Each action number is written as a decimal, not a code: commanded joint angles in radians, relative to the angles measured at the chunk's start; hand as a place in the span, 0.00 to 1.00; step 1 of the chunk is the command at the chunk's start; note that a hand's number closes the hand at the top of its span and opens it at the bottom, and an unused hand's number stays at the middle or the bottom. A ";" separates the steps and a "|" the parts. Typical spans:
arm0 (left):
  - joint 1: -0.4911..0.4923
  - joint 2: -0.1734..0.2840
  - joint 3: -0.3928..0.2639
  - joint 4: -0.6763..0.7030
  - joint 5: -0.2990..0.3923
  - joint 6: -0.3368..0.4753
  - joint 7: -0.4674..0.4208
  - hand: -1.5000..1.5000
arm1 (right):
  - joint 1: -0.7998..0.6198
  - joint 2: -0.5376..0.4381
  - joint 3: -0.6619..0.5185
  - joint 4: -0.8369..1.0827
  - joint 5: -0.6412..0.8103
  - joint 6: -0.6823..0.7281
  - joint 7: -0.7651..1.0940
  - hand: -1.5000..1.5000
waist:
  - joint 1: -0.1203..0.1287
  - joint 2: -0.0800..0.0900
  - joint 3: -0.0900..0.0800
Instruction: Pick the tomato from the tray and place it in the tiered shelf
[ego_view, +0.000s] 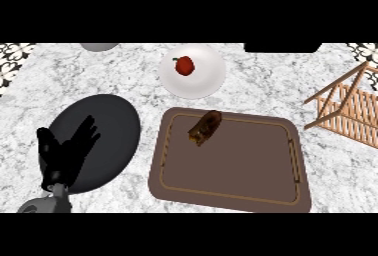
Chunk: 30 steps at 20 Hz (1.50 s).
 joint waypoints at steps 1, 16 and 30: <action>-0.029 0.023 0.016 0.019 0.011 -0.007 0.064 0.50 | -0.037 0.003 -0.072 0.055 -0.075 0.008 0.009 0.00 | -0.002 0.005 -0.003; 0.005 -0.042 -0.019 0.043 -0.024 0.017 0.007 0.50 | -0.002 -0.232 -0.264 0.257 -0.170 -0.163 0.072 0.00 | -0.004 0.011 -0.001; 0.039 0.002 0.020 0.002 0.000 -0.006 0.034 0.50 | 0.297 -0.349 -0.460 0.460 -0.315 0.055 -0.044 0.00 | -0.027 0.008 0.006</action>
